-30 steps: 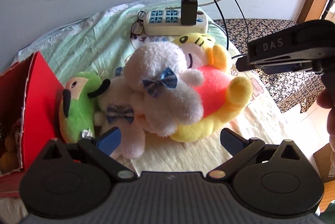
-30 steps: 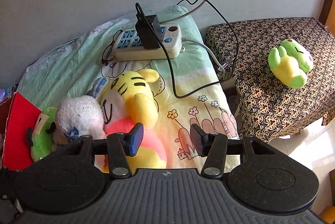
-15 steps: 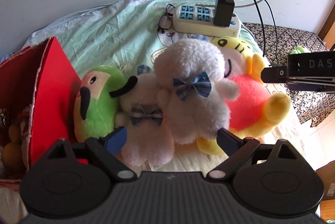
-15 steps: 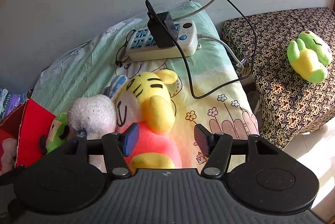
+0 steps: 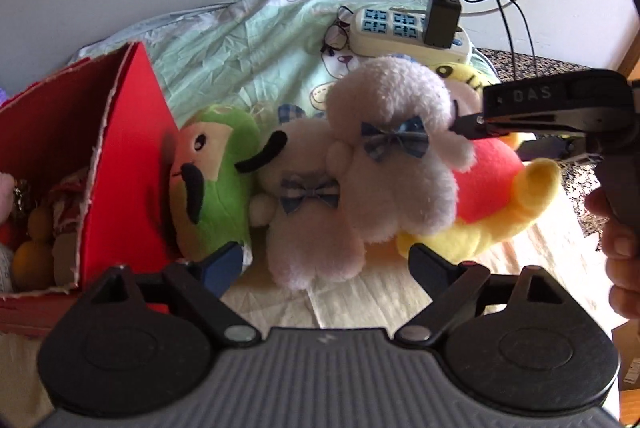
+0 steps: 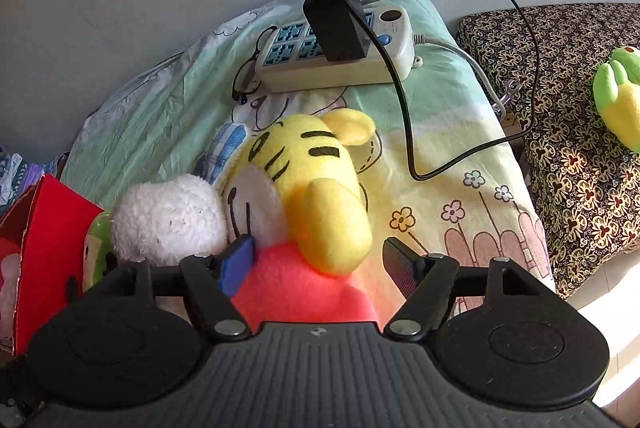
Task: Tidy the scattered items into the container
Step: 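Move both grippers toward the yellow tiger plush with pink belly, then close the right gripper on the tiger's head while the left gripper grips its belly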
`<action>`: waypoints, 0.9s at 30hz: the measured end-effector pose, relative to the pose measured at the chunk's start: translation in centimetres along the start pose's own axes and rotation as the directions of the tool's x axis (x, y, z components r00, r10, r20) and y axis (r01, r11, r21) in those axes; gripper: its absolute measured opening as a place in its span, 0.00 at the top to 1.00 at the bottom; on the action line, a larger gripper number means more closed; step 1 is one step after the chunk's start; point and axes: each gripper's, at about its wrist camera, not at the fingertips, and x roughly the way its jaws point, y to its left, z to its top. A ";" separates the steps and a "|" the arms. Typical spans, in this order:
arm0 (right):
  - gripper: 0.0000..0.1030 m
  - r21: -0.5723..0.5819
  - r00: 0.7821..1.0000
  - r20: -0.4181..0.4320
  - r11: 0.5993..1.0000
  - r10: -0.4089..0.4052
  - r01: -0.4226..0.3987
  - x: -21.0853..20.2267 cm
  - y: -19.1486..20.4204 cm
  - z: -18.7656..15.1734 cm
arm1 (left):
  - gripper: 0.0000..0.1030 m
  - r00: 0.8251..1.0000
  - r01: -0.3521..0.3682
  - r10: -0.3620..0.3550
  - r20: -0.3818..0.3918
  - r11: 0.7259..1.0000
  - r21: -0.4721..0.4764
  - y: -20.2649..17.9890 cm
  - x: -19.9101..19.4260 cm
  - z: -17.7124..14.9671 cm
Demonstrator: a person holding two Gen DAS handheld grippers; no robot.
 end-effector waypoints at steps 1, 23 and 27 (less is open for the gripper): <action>0.29 0.001 1.000 -0.004 1.000 0.015 -0.015 0.2 -0.1 0.0 | 0.12 1.000 0.020 -0.020 0.000 1.000 0.016 -0.5 -0.2 -0.5; 0.58 0.229 0.988 -0.117 0.971 0.099 -0.070 -7.1 -7.3 -6.7 | 0.09 0.910 0.415 -0.409 -0.076 0.884 0.214 -6.0 -0.8 -3.0; 0.56 0.284 0.984 -0.117 0.954 0.133 -0.095 -8.6 -8.6 -9.0 | 0.08 0.863 0.504 -0.482 -0.150 0.838 0.208 -7.3 0.1 -3.9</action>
